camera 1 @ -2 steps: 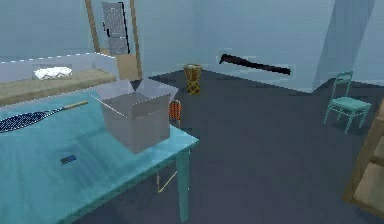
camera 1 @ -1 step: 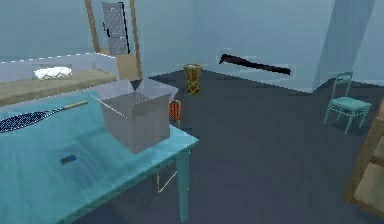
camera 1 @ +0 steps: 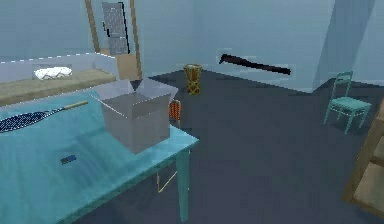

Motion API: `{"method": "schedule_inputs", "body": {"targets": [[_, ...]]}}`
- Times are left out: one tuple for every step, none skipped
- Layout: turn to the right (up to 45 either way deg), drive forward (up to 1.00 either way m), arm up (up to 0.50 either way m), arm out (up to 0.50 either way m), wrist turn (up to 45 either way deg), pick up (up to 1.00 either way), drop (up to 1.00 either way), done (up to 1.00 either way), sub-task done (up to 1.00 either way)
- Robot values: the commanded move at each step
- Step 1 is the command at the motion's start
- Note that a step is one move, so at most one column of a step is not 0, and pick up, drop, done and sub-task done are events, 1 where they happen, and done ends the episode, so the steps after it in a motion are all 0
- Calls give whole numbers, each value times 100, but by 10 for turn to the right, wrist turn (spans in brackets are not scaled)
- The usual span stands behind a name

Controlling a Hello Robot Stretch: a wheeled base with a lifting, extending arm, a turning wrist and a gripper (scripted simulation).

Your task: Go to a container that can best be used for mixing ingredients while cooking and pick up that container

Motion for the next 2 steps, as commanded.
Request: {"method": "schedule_inputs", "body": {"targets": [[0,0,0,0,450,0,0,0,0],[0,0,0,0,450,0,0,0,0]]}}
